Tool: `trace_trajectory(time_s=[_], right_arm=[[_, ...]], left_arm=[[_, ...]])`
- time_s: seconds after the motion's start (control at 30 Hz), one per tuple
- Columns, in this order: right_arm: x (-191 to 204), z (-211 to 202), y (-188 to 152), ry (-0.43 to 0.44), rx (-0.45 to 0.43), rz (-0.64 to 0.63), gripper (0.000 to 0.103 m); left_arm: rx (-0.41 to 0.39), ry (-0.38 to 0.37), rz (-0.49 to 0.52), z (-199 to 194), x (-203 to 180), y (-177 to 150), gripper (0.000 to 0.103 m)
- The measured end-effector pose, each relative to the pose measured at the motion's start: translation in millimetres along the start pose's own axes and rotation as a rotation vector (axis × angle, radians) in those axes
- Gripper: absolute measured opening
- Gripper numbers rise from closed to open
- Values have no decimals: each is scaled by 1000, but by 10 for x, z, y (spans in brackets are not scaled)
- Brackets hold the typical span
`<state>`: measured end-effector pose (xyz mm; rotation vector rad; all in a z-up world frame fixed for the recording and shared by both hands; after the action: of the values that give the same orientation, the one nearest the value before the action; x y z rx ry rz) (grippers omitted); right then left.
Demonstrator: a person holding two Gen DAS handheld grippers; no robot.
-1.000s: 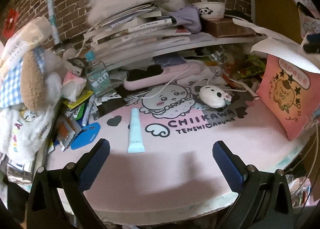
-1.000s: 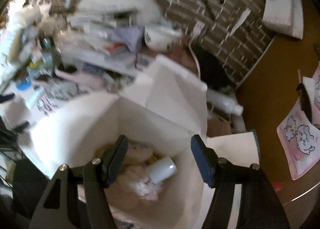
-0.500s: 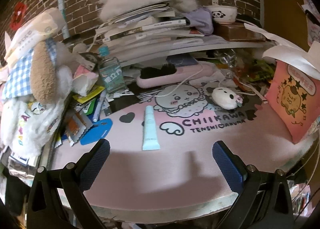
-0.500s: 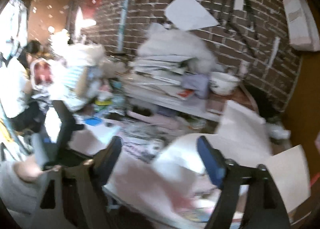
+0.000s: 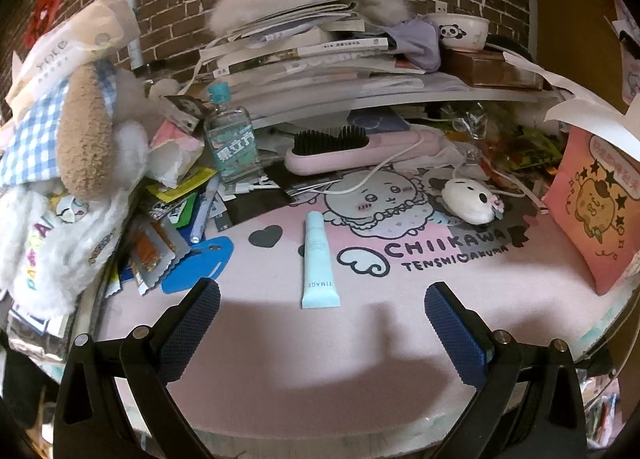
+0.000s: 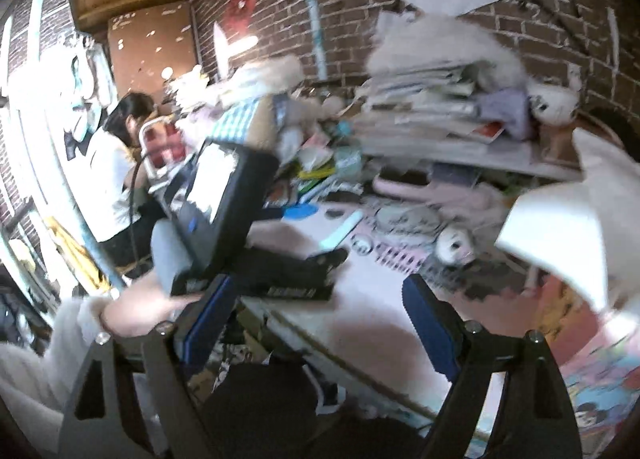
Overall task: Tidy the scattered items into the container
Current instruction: 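Withdraw the right gripper while the left gripper approaches the pale blue tube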
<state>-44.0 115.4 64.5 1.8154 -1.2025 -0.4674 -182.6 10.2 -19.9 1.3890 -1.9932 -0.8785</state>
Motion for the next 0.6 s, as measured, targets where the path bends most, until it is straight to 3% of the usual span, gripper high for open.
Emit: trace_trajectory(time_s=[0.27,0.33,0.47,0.53,0.6], right_arm=[[-145,293,-307,-14,44,61,84],[-177,340,-349,-12,58,76,84],[-221,369,-375,-16,65,86,84],[-245,373,-374,-18,66,91,84],[-265,375,-369,-20,65,97,84]], left_arm=[[16,-34,-45,185,70,54,91],[28,-41,-50,246,83,76,84],[48,-50,-60,365,106,113,81],[59,-56,-64,426,113,125,66],[76,-63,-66,488,112,128,59]])
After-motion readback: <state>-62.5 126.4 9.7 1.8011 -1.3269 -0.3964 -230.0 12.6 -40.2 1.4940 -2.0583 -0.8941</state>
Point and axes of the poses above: each gripper's, at about its wrist camera, not at the fingertips, and z roughly the way its jaws point, x to its left, y to its top, the point moved 8 cm from there along z, roughly the way its jaws point, and after that the axes turned 2 degrees about z, right-handed, at the moved point
